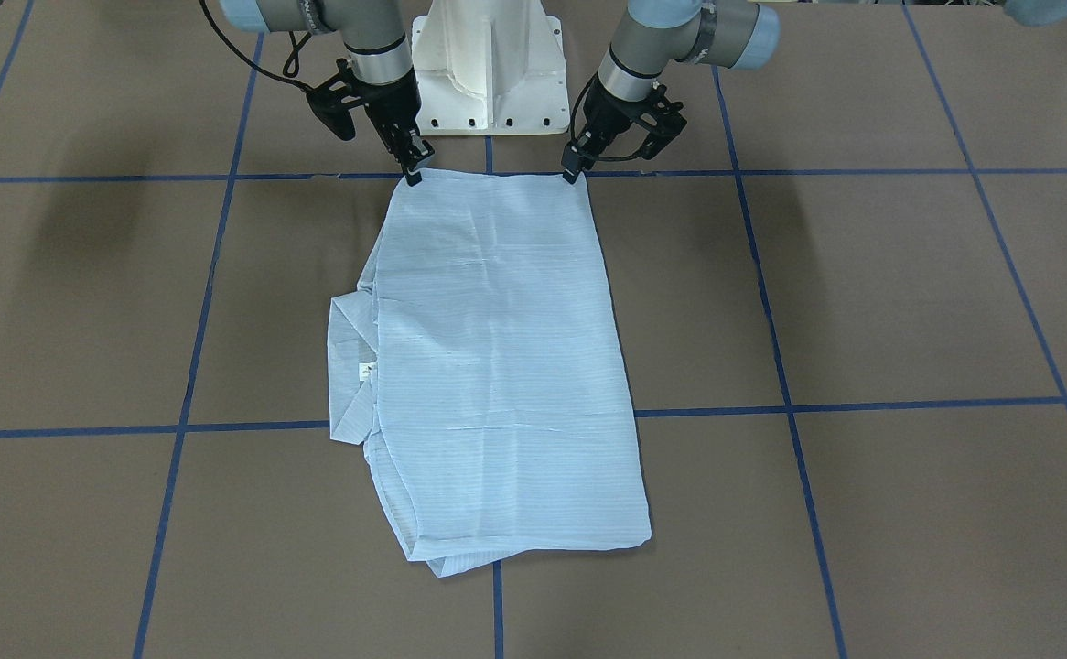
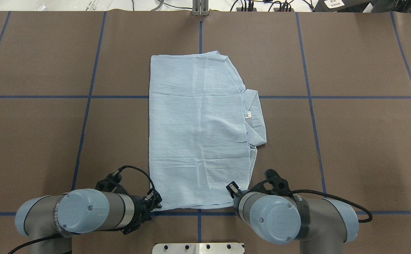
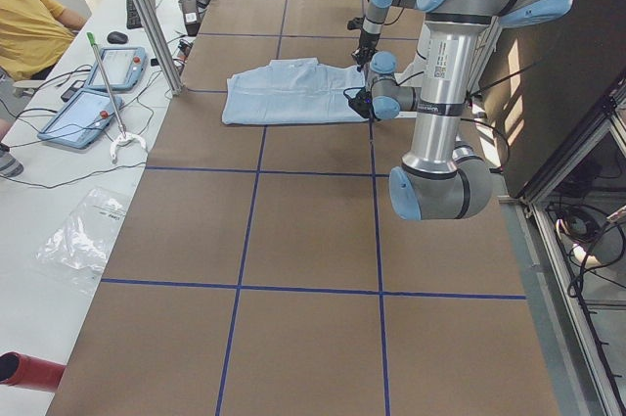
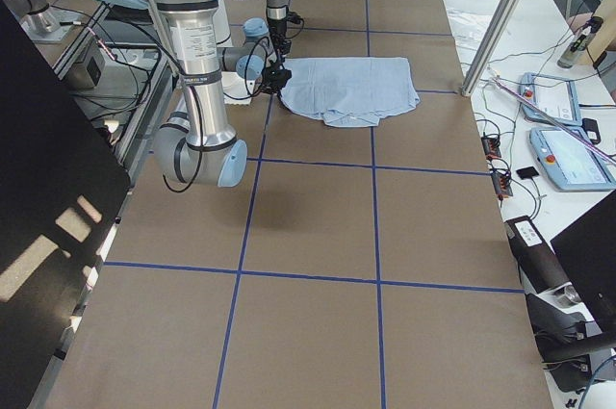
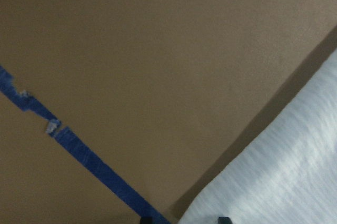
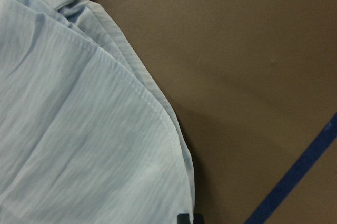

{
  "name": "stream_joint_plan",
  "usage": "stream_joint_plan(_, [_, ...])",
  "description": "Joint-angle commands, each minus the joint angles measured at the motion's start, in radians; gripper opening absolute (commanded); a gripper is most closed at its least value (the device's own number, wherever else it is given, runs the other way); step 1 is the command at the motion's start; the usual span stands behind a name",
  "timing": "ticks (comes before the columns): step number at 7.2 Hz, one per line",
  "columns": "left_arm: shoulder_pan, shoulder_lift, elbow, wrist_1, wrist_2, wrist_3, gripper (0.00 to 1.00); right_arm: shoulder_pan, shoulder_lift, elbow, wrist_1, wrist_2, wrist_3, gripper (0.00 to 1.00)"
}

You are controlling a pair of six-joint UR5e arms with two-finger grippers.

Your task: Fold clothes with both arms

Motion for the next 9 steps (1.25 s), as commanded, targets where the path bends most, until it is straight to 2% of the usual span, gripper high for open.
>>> stream_joint_plan(1, [-0.001,-0.003,0.002,0.003,0.009,0.004,0.51,0.001,0.002,0.001,-0.002,0.0,0.0,0.0])
stream_joint_plan(3, [-0.001,-0.003,0.003,0.003,0.037,0.009,0.51,0.001,0.0,0.001,-0.002,0.0,0.0,0.0])
stream_joint_plan(8, [-0.001,-0.003,0.013,0.003,0.037,0.012,0.49,0.001,0.002,0.001,-0.005,0.0,0.0,0.0])
stream_joint_plan(9, [0.001,-0.003,0.013,0.003,0.037,0.004,0.38,0.001,0.002,0.001,-0.005,0.0,0.0,0.0])
